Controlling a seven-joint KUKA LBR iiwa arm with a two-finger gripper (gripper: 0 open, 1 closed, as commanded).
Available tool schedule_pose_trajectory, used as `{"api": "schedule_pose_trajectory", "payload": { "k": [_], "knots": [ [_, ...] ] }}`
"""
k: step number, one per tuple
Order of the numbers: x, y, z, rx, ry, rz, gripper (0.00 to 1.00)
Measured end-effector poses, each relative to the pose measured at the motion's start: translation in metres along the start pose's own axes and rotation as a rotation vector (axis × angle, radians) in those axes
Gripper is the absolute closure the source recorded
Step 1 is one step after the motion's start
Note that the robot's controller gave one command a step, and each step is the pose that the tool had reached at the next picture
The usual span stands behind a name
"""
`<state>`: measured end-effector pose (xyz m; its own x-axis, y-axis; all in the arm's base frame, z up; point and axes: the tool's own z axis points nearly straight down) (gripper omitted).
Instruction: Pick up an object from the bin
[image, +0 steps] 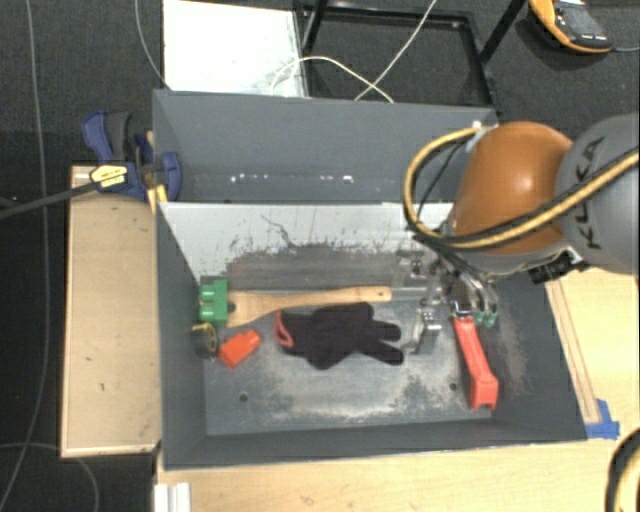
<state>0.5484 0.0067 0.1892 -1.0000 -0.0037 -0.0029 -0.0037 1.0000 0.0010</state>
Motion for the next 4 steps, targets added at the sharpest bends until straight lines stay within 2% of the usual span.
{"api": "schedule_pose_trajectory", "payload": {
  "k": [1, 2, 3, 4],
  "knots": [
    [0.000, 0.000, 0.000, 0.000, 0.000, 0.000, 0.00],
    [-0.022, 0.018, 0.095, -0.001, 0.004, 0.055, 0.00],
    [-0.010, 0.039, 0.094, -0.001, -0.011, 0.051, 0.00],
    [-0.005, 0.039, 0.119, 0.000, -0.003, 0.051, 0.00]
  ]
}}
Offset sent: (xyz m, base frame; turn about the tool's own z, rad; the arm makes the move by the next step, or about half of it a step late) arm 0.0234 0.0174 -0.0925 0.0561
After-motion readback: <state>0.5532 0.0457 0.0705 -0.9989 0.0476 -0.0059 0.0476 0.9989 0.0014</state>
